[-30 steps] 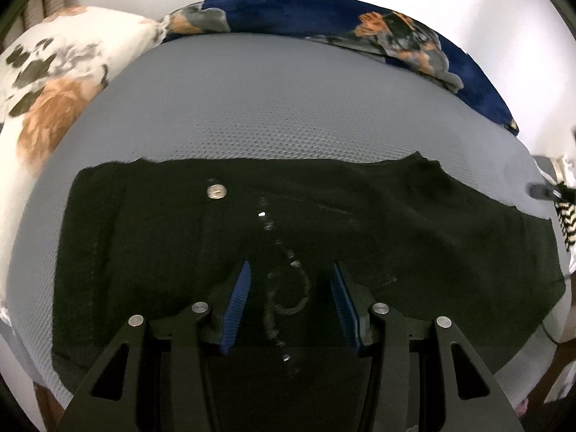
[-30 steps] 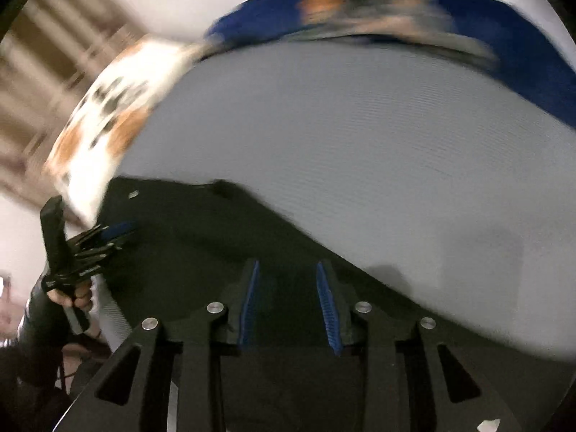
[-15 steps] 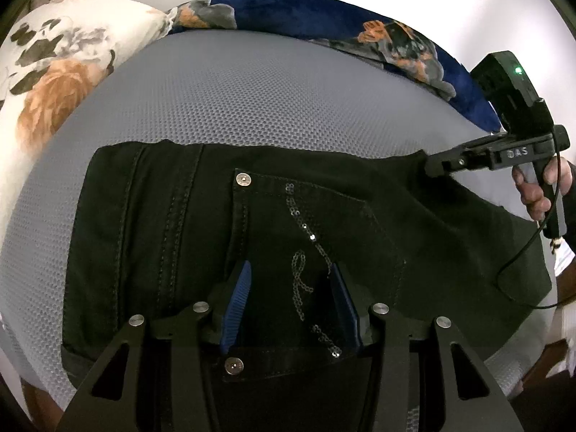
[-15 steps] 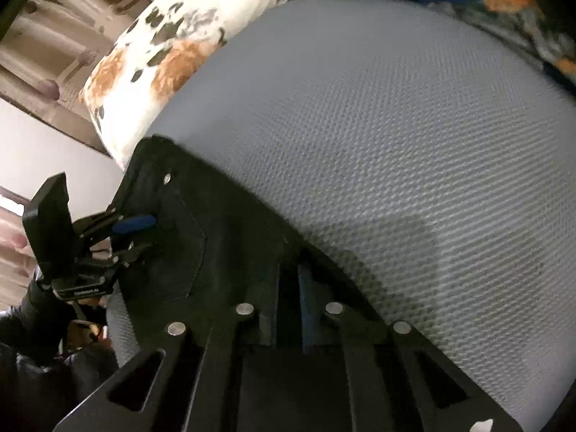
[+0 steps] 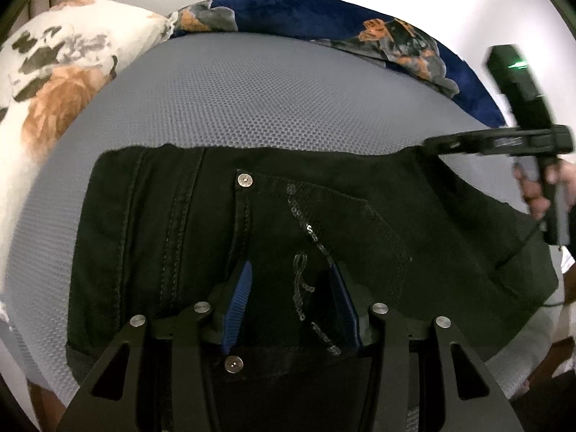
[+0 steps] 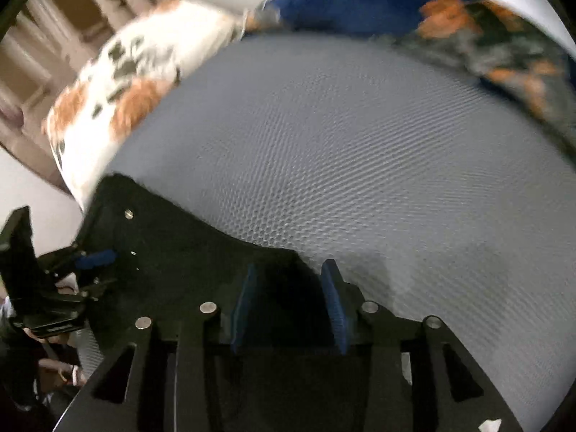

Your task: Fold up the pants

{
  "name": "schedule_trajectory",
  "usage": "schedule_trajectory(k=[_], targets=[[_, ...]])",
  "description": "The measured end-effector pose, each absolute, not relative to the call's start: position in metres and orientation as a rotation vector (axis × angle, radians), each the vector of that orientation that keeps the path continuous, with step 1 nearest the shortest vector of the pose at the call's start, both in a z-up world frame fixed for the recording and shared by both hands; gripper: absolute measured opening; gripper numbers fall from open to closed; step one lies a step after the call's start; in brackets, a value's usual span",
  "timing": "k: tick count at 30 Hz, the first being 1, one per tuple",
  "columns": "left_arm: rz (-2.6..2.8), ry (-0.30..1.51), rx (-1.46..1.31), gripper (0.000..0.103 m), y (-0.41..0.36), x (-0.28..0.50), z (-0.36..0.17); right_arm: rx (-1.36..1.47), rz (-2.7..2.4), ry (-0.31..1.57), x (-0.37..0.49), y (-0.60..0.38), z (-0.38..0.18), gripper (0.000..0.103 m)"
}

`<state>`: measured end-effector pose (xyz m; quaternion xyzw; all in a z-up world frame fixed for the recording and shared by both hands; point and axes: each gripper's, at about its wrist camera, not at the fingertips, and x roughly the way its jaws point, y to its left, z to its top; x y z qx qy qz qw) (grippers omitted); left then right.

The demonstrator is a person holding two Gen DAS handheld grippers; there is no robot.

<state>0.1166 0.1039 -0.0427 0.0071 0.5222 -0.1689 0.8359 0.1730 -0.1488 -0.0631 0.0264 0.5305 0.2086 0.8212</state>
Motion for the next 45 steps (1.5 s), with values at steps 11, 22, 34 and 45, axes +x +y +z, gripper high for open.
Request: schedule_trajectory(k=[11, 22, 34, 45], targets=[[-0.486, 1.012, 0.075, 0.048, 0.019, 0.127, -0.020, -0.025, 0.153, 1.180, 0.063, -0.244, -0.063, 0.037], [-0.327, 1.075, 0.198, 0.048, -0.026, 0.150, -0.060, -0.061, 0.037, 1.148, 0.027, -0.279, -0.097, 0.033], [-0.242, 1.111, 0.206, 0.048, -0.011, 0.139, -0.056, 0.059, -0.268, 1.132, -0.029, -0.435, -0.088, 0.035], [-0.198, 1.145, 0.118, 0.055, 0.017, 0.110, -0.049, 0.707, -0.122, 1.145, -0.133, -0.584, -0.090, 0.037]])
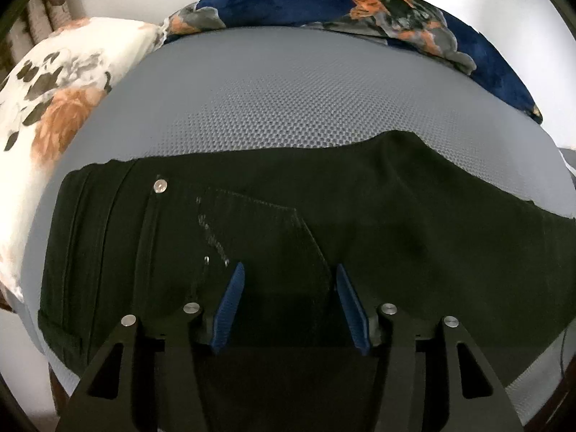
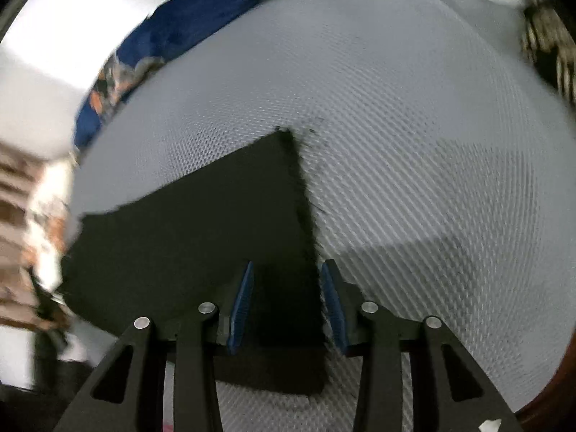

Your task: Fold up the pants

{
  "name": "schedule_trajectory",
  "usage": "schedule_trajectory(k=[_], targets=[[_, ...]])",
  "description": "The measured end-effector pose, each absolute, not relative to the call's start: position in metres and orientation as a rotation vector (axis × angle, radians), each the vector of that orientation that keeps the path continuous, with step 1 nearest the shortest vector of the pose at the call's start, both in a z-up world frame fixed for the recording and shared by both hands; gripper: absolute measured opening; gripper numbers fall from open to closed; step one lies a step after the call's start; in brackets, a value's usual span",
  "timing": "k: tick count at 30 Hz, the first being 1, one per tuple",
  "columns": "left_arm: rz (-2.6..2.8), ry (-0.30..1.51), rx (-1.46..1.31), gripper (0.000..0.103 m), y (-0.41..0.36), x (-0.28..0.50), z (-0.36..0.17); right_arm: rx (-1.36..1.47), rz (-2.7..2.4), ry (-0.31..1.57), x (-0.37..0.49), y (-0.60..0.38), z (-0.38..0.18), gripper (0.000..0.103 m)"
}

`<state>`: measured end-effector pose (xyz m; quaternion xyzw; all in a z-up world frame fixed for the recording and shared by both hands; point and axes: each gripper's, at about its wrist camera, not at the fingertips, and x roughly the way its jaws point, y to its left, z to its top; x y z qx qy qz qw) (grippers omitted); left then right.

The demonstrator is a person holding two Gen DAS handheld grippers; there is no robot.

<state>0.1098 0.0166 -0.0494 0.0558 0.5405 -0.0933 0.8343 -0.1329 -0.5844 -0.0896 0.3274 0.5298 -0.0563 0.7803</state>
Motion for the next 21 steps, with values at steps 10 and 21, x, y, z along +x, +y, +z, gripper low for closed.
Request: schedule_trajectory(k=[10, 21], targets=[[-0.187, 1.164, 0.109, 0.055, 0.011, 0.108, -0.049, 0.905, 0.029, 1.098, -0.152, -0.597, -0.115, 0.036], [-0.181, 1.139, 0.131, 0.060, 0.007, 0.106, -0.058, 0.879, -0.003, 1.068, -0.121, -0.570, -0.110, 0.012]])
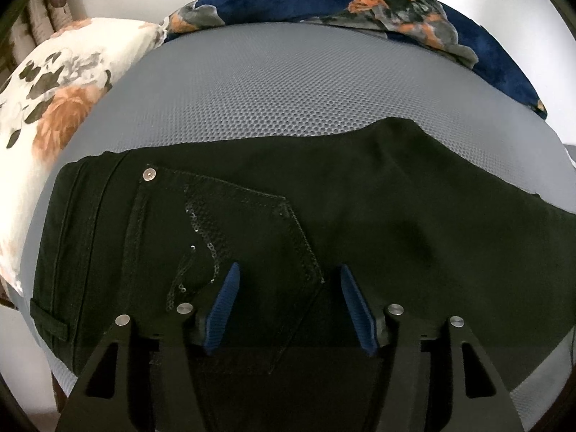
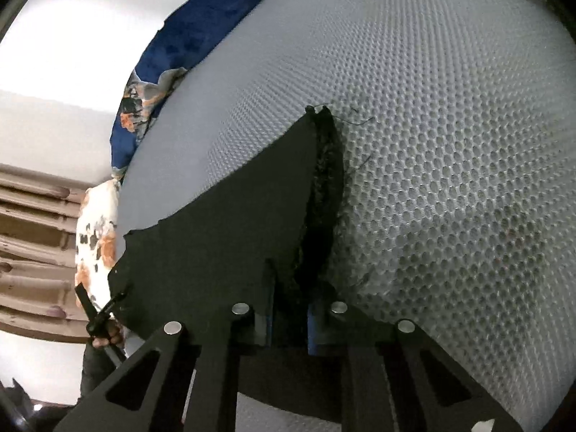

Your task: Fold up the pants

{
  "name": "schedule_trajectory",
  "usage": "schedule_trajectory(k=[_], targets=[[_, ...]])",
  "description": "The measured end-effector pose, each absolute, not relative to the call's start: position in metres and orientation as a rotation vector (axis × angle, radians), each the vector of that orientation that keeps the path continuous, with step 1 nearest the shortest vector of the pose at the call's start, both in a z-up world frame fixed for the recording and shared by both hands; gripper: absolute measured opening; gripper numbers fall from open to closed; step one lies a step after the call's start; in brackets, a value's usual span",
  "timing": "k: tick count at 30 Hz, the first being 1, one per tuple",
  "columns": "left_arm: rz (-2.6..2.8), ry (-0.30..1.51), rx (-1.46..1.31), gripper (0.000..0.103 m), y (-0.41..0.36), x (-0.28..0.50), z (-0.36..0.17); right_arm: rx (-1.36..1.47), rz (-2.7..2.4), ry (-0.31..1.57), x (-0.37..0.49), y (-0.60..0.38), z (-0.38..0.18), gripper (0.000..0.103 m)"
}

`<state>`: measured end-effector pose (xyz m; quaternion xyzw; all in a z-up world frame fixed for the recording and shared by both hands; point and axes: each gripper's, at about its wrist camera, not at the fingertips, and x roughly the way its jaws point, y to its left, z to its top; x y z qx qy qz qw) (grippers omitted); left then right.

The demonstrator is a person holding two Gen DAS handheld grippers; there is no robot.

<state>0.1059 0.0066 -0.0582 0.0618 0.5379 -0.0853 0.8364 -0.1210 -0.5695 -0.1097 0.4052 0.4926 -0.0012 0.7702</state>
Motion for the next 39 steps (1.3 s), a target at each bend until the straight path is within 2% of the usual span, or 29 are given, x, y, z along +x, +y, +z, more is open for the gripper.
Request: schedule_trajectory(k=[7, 15, 19, 28, 32, 33, 34, 36, 39], targets=[[-0.212, 1.118, 0.113, 0.067, 0.008, 0.102, -0.059, 0.844, 0.079, 0.980, -0.104, -0.511, -0.047, 0.011], [-0.273, 1.099, -0.028, 0.067, 0.029, 0.099, -0.039, 0.749, 0.249, 0.973, -0.016, -0.396, 0.005, 0.010], [-0.291, 1.053, -0.081, 0.067, 0.047, 0.094, -0.020, 0.679, 0.296, 1.016, 0.030, -0.339, -0.002, 0.009], [-0.324, 1.038, -0.194, 0.067, 0.079, 0.092, -0.002, 0.439, 0.398, 1.231, 0.104, -0.196, -0.076, 0.010], [-0.347, 1.049, -0.195, 0.067, 0.079, 0.093, -0.004, 0.345, 0.441, 1.310, 0.113, -0.151, -0.102, 0.017], [-0.355, 1.054, -0.202, 0.067, 0.079, 0.093, -0.006, 0.370, 0.484, 1.323, 0.113, -0.144, -0.103, 0.022], [-0.368, 1.063, -0.213, 0.067, 0.078, 0.091, -0.007, 0.386, 0.521, 1.314, 0.111, -0.137, -0.099, 0.031], [-0.396, 1.076, -0.222, 0.067, 0.075, 0.088, -0.009, 0.344, 0.528, 1.277, 0.106, -0.134, -0.085, 0.040], [-0.451, 1.085, -0.222, 0.067, 0.066, 0.082, -0.009, 0.296, 0.491, 1.206, 0.096, -0.148, -0.059, 0.043]])
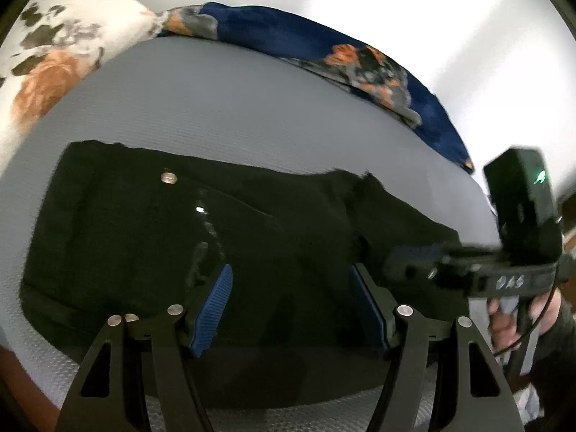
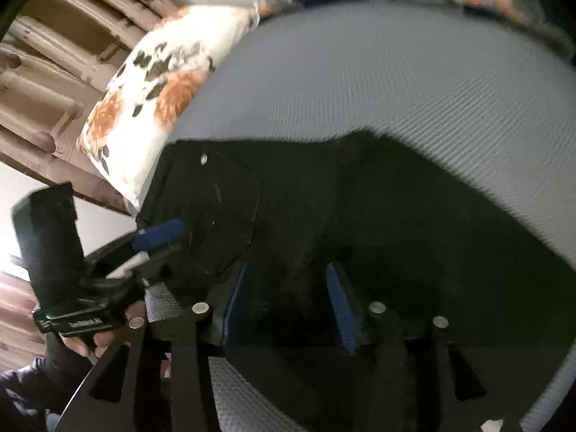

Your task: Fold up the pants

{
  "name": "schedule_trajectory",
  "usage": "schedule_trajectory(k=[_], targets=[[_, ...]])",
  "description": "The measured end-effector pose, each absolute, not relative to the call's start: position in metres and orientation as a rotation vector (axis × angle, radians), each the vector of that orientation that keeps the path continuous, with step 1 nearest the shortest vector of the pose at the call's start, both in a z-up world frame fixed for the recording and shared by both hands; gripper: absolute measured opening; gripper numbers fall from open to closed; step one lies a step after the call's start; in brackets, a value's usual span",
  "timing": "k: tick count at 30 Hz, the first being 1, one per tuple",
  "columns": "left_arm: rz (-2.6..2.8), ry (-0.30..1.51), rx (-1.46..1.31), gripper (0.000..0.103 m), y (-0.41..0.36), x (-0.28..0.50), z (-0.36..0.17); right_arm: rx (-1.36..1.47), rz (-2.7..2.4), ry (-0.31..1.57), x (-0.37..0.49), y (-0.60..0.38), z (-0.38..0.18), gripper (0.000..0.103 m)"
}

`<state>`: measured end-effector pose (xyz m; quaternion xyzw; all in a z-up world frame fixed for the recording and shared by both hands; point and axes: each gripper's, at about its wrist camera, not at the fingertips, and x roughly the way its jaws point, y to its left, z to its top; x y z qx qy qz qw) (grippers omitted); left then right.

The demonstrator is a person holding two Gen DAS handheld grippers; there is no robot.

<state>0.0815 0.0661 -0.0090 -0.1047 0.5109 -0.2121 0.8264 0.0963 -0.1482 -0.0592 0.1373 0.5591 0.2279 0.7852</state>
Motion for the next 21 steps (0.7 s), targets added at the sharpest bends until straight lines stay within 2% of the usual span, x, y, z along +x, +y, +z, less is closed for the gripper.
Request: schedule_trajectory(k=[2, 4, 13, 16, 19, 21], targets=[[-0.494, 1.101, -0.225, 0.067, 0.057, 0.078, -0.011, 0.305, 0.455, 1.176, 0.092, -0.167, -0.048, 0.045], [-0.534, 1.125, -0.226, 0.066, 0.046, 0.076, -0.015, 0.318, 0.396, 1.152, 0.087, -0.189, -0.041, 0.053], [-0.647, 1.269, -0.232, 0.059, 0.001, 0.086, -0.046, 0.435, 0.265, 1.168, 0.055, -0.254, -0.057, 0.053], [-0.647, 1.308, -0.262, 0.054, -0.005, 0.095, -0.055, 0.465, 0.252, 1.169, 0.051, -0.259, -0.064, 0.053], [-0.667, 1.361, -0.300, 0.040, -0.012, 0.104, -0.066, 0.486, 0.248, 1.165, 0.051, -0.262, -0.067, 0.053], [-0.676, 1.384, -0.312, 0.038, -0.018, 0.107, -0.073, 0.497, 0.251, 1.161, 0.051, -0.265, -0.068, 0.053]])
